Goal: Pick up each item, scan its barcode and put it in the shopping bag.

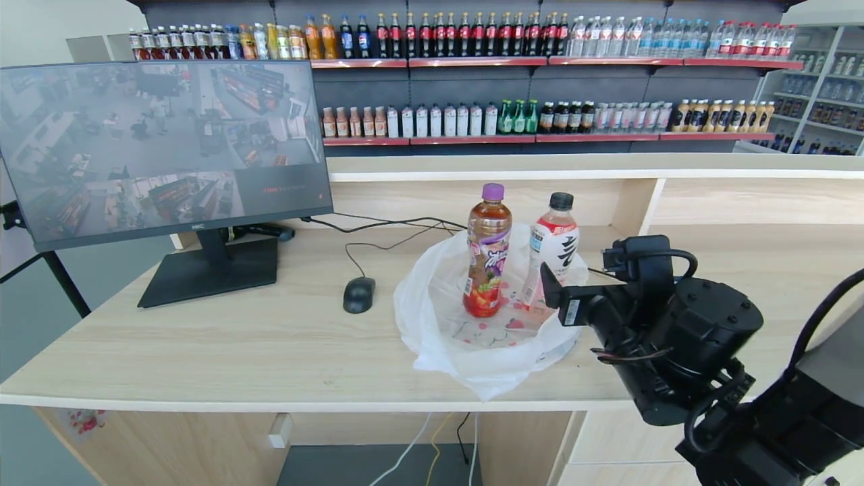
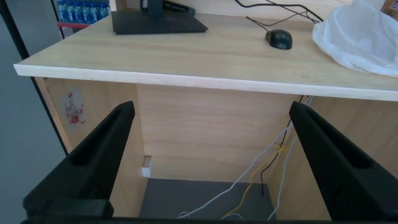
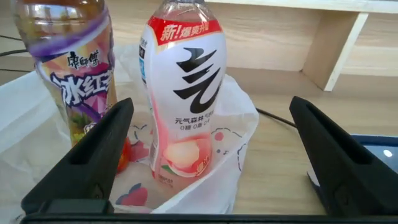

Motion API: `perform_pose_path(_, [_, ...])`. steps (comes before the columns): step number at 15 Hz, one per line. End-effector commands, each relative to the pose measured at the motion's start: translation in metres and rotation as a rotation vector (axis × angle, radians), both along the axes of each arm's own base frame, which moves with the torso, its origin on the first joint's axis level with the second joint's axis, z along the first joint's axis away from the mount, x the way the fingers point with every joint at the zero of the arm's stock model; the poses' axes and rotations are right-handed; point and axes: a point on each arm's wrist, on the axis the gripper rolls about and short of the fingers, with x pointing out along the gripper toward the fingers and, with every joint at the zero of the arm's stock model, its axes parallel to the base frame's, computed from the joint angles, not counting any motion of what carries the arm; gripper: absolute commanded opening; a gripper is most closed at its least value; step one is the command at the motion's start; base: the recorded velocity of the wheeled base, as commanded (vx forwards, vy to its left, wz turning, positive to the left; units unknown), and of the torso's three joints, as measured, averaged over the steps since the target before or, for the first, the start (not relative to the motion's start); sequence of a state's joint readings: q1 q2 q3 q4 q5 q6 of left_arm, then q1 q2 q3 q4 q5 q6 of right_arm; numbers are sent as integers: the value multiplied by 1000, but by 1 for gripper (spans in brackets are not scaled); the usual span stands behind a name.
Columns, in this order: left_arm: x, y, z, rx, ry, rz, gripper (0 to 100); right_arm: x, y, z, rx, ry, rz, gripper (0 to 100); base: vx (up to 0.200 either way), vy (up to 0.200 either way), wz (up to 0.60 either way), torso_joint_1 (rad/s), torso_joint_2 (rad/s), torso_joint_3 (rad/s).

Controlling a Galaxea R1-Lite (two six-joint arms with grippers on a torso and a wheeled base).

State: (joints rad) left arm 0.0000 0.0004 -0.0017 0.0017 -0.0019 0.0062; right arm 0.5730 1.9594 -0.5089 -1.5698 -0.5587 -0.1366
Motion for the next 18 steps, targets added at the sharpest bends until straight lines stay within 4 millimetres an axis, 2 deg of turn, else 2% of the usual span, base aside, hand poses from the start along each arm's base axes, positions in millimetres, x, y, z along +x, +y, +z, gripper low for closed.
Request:
perform_pose_path(1, [0,0,0,-2,0,0,100,-28,0,8,-2,2,52,100,0,0,0,0,0,0])
perform_pose_path(2, [0,0,0,-2,0,0,100,-37,0,9,-3,5,73,100,0,0,0,0,0,0])
perform_pose_path(5, [0,0,0,-2,0,0,100,-47,-8,7,-4,27,70,100,-67,0,0,-1,-1,2])
perform_pose_path(9, [0,0,0,-2,0,-1,100,-42,-20,6,-9,32,24,100,0,0,0,0,0,0])
perform_pose_path(11, [0,0,0,-2,1,0,100,-43,-18,4,-11,40,31,100,0,0,0,0,0,0])
perform_pose_path(18, [0,0,0,-3,0,0,100,-51,-24,5,-14,45,33,100,0,-200,0,7,6,3])
